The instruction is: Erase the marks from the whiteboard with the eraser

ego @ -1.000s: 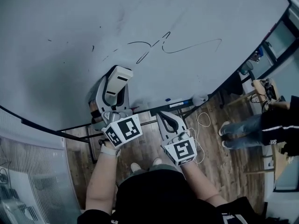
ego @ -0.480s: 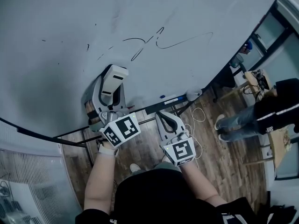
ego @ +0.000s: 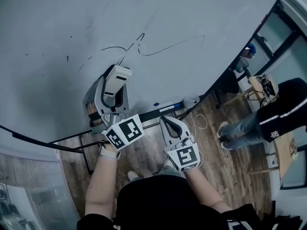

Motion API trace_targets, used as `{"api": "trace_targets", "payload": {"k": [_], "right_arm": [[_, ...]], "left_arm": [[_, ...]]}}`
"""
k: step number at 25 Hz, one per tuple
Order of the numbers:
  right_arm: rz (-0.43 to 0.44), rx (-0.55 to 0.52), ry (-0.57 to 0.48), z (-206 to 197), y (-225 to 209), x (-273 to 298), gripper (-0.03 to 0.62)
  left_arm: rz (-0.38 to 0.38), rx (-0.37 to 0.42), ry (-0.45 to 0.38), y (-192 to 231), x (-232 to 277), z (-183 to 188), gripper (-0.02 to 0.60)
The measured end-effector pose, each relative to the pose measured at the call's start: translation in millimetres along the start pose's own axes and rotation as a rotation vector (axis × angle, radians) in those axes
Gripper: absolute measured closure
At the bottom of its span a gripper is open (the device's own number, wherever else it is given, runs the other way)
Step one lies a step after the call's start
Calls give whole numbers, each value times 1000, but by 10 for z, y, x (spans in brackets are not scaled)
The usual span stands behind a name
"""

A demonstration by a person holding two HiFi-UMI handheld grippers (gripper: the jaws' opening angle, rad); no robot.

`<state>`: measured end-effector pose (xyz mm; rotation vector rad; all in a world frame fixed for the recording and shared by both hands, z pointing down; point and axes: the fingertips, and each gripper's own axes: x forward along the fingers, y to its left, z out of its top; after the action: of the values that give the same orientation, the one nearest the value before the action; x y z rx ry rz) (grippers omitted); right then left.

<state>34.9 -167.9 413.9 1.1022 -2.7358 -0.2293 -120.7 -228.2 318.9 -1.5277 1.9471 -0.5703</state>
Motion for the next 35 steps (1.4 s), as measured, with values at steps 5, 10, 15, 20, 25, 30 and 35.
{"api": "trace_targets", "payload": {"k": [5, 10, 15, 20, 25, 30, 35], "right_arm": [[-7, 8, -11, -19, -344, -117, 568], [-27, 16, -25, -16, -651, -220, 568], [-33, 11, -42, 7, -785, -326, 568], [-36, 25, -40, -12, -838, -358, 568], [-42, 26, -42, -10, -882, -399, 568], [-31, 28, -36, -27, -867, -363, 568], [4, 43, -28, -44, -705, -238, 567]], "left_arm": [[16, -10, -49, -130, 177, 461, 310], [40, 14, -93, -190, 358, 917, 311], [38, 9, -64, -169, 427, 1036, 311], [46, 18, -117, -35, 541, 1437, 311], [58, -7, -166, 95, 620, 1732, 311], [64, 20, -196, 44, 570, 1617, 311], [50, 50, -178, -16, 471, 1314, 311]]}}
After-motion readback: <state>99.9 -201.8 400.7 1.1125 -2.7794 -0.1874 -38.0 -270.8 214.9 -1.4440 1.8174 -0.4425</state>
